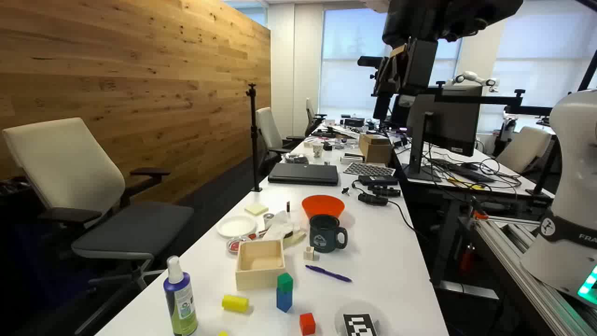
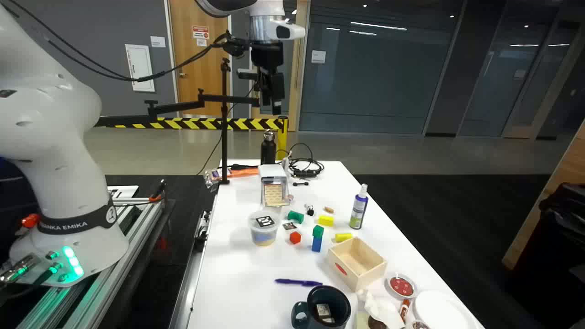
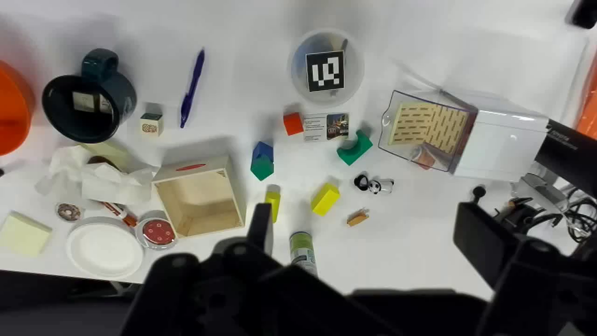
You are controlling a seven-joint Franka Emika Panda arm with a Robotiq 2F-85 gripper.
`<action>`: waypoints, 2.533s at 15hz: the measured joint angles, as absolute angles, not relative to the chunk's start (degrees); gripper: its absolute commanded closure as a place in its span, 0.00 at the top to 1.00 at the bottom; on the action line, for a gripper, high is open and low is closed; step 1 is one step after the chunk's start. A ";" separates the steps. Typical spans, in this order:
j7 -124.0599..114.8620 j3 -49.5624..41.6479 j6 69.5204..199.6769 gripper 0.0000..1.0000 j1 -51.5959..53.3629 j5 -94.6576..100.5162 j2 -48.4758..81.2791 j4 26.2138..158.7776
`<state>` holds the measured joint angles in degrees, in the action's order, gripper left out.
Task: Put the blue bottle inside the small crate, then place the clear lid on the table
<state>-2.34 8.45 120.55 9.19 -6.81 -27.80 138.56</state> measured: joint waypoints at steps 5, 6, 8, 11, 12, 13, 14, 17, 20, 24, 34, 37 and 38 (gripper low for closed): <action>-2.34 8.45 120.56 1.00 9.19 -6.81 -27.83 138.54; -2.34 8.45 120.56 1.00 9.19 -6.81 -27.83 138.54; -2.34 8.45 120.56 1.00 9.19 -6.81 -27.83 138.54; -2.34 8.45 120.56 1.00 9.19 -6.81 -27.83 138.54; -2.34 8.45 120.56 1.00 9.19 -6.81 -27.83 138.54; -2.34 8.45 120.56 1.00 9.19 -6.81 -27.83 138.54; -2.34 8.45 120.56 1.00 9.19 -6.81 -27.83 138.54; -2.34 8.45 120.56 1.00 9.19 -6.81 -27.83 138.54; -2.34 8.45 120.56 1.00 9.19 -6.81 -27.83 138.54; -2.34 8.45 120.56 1.00 9.19 -6.81 -27.83 138.54; -2.37 8.44 125.66 1.00 8.16 -5.22 -25.82 136.89; -1.86 8.28 128.55 1.00 6.69 -2.40 -21.02 132.50; -1.41 8.21 129.26 1.00 6.42 -1.55 -18.73 130.46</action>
<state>-1.41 8.21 129.26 6.42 -1.55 -18.73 130.46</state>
